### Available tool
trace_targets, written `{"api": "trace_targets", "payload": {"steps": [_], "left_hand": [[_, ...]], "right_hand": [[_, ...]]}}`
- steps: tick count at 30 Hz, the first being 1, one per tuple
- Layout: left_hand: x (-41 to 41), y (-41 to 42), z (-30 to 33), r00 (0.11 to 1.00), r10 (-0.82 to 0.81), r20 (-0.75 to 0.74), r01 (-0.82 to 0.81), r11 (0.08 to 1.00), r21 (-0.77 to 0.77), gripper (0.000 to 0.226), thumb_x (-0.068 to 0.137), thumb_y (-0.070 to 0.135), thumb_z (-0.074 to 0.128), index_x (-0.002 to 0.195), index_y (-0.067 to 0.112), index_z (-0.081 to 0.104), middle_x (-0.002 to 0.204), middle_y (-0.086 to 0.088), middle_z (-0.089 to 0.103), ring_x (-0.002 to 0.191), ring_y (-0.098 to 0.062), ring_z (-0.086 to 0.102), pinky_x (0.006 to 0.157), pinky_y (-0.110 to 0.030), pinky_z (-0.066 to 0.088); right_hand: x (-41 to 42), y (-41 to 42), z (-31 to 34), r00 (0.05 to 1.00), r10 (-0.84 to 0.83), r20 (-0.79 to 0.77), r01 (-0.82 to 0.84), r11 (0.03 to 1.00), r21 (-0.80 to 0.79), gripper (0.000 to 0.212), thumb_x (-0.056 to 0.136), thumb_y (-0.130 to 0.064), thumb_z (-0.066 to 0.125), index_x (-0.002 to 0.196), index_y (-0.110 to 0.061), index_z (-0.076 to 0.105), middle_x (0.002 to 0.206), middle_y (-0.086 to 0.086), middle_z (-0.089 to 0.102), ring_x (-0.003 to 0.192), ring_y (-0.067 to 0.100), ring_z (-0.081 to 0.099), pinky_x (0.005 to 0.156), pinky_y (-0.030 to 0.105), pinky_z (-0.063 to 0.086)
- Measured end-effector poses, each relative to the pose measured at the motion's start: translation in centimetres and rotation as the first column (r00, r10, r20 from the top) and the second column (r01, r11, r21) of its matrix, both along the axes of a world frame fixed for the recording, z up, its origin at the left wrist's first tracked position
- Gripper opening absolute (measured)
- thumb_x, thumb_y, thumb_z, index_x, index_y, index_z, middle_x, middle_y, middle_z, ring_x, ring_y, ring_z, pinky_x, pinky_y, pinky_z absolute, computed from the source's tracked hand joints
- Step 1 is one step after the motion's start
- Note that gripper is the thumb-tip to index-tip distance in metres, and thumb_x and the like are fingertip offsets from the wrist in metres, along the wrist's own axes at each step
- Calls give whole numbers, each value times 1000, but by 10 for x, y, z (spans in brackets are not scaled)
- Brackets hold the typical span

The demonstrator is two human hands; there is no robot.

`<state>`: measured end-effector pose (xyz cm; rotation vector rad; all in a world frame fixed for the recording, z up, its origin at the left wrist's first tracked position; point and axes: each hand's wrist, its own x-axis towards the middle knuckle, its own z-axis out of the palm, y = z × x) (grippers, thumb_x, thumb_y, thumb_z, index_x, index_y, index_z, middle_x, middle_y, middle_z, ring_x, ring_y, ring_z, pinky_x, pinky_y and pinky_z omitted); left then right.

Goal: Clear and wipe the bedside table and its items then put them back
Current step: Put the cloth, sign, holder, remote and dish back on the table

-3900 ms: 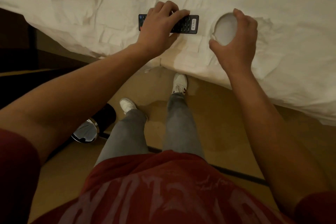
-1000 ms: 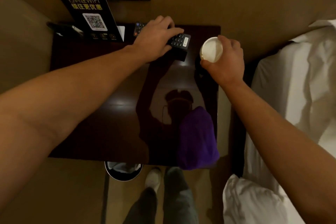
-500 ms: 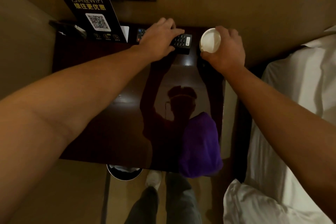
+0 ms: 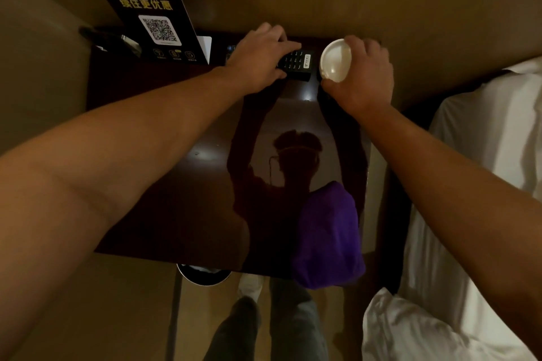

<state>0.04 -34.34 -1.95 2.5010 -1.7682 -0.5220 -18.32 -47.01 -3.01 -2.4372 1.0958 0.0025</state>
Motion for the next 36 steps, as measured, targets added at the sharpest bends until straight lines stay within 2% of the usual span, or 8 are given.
{"api": "trace_targets", "payload": {"steps": [12, 25, 31, 36], "left_hand": [[5, -2, -1, 994, 59, -95, -58, 998, 20, 71, 86, 32, 78, 149, 24, 48, 135, -11, 50, 126, -31, 44, 104, -42, 40], [4, -3, 1, 999, 19, -32, -18, 999, 45, 69, 84, 36, 76, 146, 30, 47, 133, -10, 51, 124, -32, 45, 102, -46, 36], [4, 14, -1, 998, 42, -39, -43, 999, -32, 72, 84, 47, 72, 148, 25, 46, 136, -9, 51, 130, -31, 42, 105, -43, 33], [2, 24, 6, 995, 96, -41, -101, 982, -161, 69, 86, 59, 64, 144, 24, 48, 137, -6, 52, 133, -27, 42, 104, -40, 33]], "right_hand": [[2, 1, 2, 999, 3, -48, -4, 1000, -17, 85, 76, -46, 78, 150, -21, 42, 148, 10, 46, 135, 35, 43, 104, 48, 42], [-6, 1, 7, 999, 14, -32, -14, 1000, 25, 94, 76, -46, 82, 154, -21, 36, 157, 10, 37, 139, 35, 40, 107, 51, 43], [-7, 6, 14, 1000, -8, -18, 7, 998, -60, 89, 77, -49, 80, 151, -19, 40, 163, 12, 29, 144, 36, 36, 109, 53, 42], [-6, 14, 20, 1000, -3, 20, 5, 997, -82, 85, 79, -48, 75, 150, -16, 42, 165, 14, 26, 148, 37, 32, 111, 52, 41]]}}
